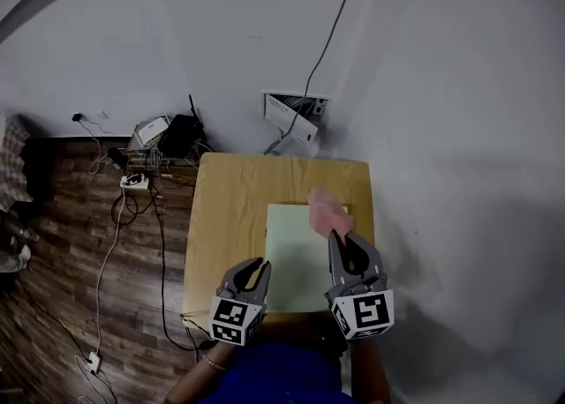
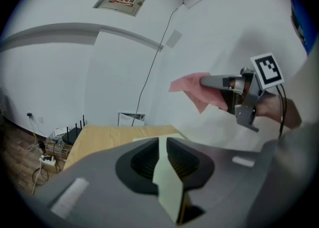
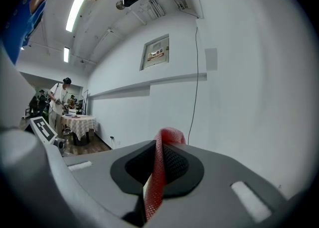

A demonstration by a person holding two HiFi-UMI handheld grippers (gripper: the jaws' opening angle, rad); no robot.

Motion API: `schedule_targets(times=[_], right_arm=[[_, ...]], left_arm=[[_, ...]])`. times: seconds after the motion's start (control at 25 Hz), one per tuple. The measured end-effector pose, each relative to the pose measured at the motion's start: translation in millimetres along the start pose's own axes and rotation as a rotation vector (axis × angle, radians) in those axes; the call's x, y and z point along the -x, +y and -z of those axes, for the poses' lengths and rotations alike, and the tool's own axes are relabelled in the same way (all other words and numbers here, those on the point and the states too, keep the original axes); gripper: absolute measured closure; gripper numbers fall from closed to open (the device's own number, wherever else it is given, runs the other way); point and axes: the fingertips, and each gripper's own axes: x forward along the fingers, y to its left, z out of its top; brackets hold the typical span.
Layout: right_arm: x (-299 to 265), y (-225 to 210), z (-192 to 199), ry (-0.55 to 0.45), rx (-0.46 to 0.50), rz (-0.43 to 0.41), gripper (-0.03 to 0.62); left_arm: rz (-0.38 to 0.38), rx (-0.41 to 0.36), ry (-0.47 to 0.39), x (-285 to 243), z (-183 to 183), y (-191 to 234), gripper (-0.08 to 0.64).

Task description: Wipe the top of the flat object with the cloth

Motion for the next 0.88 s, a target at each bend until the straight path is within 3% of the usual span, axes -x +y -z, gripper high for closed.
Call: schedule_targets(times=[0.32,0.48,0.76,0.88], right_arm=[[-38.1,16.9,29.9,0.058,0.032,-0.120,0.577],[-64.5,28.7,52.0,0.113,0.075,-0.172,0.577],[-110.7,48.8,103.8,0.217,0.122,-0.235,0.577],[-127.0,53.1,127.6,0.265,0.120,-0.247,0.577]], left_arm=[[-0.012,0.046,0.087,-23.0,42.6,3.8,0.436],[-0.002,0.033,0.187,-39.4,72.5,5.7,0.399],[0.007,-0.014,0.304,-52.6,117.3,5.2,0.396],[0.018,-0.018,0.314,-54.8,126.6,2.2,0.397]])
